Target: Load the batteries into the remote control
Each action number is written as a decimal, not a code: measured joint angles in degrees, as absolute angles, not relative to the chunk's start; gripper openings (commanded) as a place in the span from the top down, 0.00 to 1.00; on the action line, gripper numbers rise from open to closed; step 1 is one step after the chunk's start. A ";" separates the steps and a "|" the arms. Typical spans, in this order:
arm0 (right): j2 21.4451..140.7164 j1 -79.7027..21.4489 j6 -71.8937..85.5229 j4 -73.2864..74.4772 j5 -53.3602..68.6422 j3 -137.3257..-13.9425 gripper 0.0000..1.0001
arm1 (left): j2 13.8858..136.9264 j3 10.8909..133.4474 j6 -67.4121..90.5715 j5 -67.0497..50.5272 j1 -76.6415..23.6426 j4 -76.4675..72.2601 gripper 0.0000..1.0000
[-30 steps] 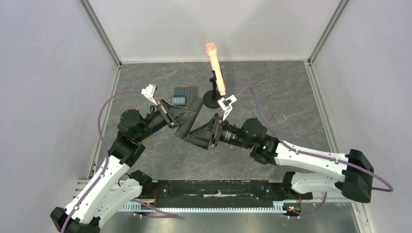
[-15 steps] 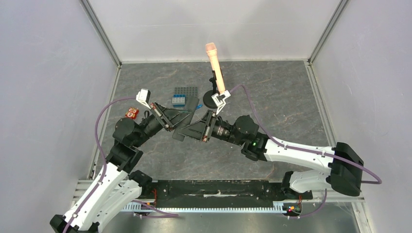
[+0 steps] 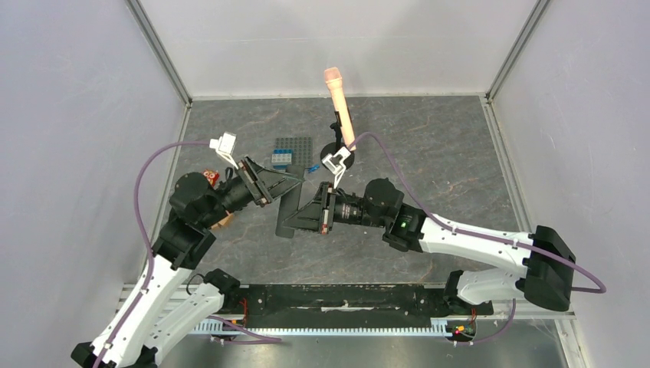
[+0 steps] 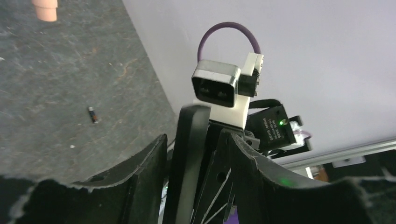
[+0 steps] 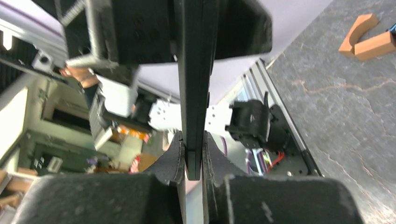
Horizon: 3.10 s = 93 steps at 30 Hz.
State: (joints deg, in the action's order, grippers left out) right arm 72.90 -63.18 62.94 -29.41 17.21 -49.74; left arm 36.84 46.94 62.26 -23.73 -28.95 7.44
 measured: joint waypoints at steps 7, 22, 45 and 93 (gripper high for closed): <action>71.48 -62.35 51.88 -14.57 28.49 -55.02 0.92 | 39.07 54.78 50.24 -31.90 -28.88 16.78 0.47; 71.18 -58.08 44.47 -3.90 39.00 -59.92 0.89 | 40.64 52.51 43.90 -47.33 -28.84 18.15 0.97; 63.07 -60.66 68.82 -34.22 6.07 -40.12 0.36 | 34.79 43.94 65.52 -22.55 -28.84 3.97 0.98; 71.37 -56.86 73.17 -29.41 22.68 -50.46 0.98 | 24.73 38.17 69.10 -19.66 -28.64 5.34 0.59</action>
